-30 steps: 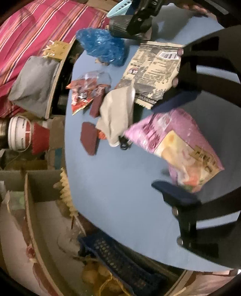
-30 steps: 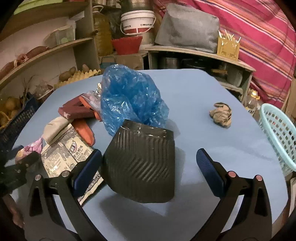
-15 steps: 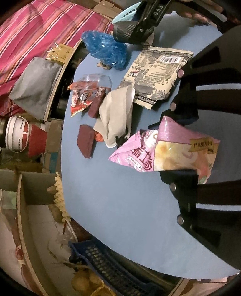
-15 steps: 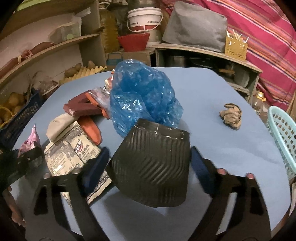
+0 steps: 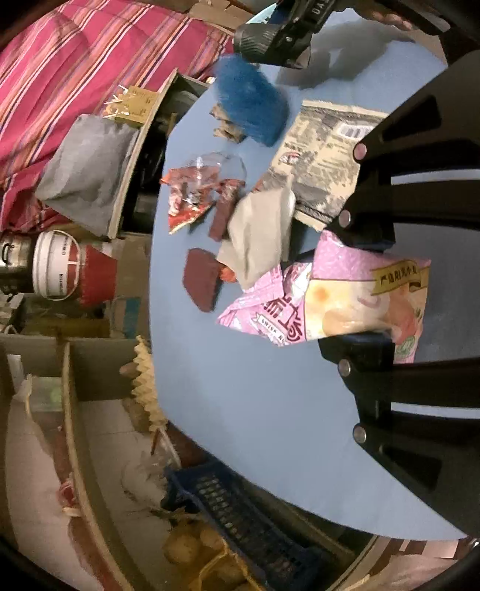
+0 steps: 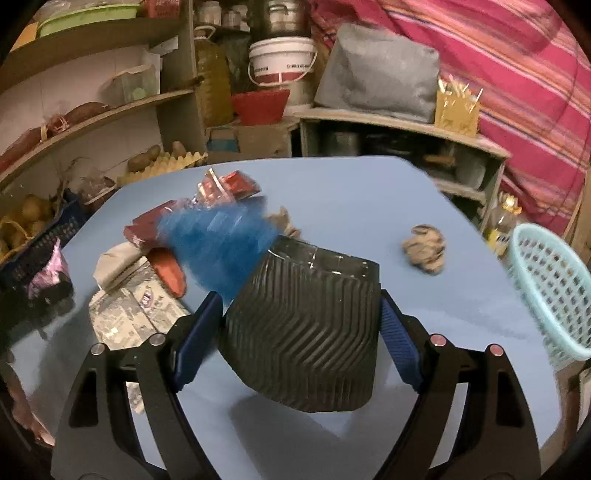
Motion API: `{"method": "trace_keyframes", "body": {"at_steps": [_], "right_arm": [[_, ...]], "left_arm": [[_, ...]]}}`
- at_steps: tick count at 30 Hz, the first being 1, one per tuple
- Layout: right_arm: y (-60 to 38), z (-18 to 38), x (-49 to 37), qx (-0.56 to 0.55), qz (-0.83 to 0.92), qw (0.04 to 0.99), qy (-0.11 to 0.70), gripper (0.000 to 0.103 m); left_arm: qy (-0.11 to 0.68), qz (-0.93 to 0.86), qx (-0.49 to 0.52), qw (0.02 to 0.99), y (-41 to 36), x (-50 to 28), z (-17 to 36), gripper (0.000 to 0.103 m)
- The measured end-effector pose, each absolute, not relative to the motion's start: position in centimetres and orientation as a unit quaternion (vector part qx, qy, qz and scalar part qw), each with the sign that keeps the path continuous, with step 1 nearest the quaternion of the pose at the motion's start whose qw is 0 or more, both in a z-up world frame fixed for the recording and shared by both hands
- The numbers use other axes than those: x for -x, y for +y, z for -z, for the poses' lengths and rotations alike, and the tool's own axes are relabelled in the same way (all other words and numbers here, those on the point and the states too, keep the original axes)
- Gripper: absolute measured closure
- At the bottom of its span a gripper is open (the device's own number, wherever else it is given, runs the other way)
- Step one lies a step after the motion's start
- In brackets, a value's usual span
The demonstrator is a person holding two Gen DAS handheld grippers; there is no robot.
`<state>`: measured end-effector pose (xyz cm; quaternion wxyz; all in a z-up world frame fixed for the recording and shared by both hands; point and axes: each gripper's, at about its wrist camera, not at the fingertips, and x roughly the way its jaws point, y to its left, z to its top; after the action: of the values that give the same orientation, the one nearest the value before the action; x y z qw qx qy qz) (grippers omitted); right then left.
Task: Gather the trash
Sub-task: 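Carry the black cover with the right tool while the left tool carries the pink bag to the basket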
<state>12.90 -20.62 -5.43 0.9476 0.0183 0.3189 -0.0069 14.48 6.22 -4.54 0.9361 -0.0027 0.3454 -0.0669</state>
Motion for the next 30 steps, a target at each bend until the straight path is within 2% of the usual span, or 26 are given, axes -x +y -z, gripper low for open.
{"method": "trace_keyframes", "body": {"at_steps": [7, 20, 30], "right_arm": [[-22.8, 2.4, -11.0, 0.007, 0.006, 0.959, 0.283, 0.021], [-29.4, -3.4, -8.5, -0.029, -0.010, 0.970, 0.241, 0.022], [-34.8, -4.2, -8.2, -0.026, 0.004, 0.968, 0.249, 0.022]], "left_arm": [[0.306, 0.054, -0.010, 0.950, 3.8, -13.5, 1.1, 0.071], [0.261, 0.063, -0.034, 0.963, -3.4, -12.1, -3.9, 0.071], [0.261, 0.093, -0.040, 0.960, -10.0, -12.9, -4.0, 0.071]]}}
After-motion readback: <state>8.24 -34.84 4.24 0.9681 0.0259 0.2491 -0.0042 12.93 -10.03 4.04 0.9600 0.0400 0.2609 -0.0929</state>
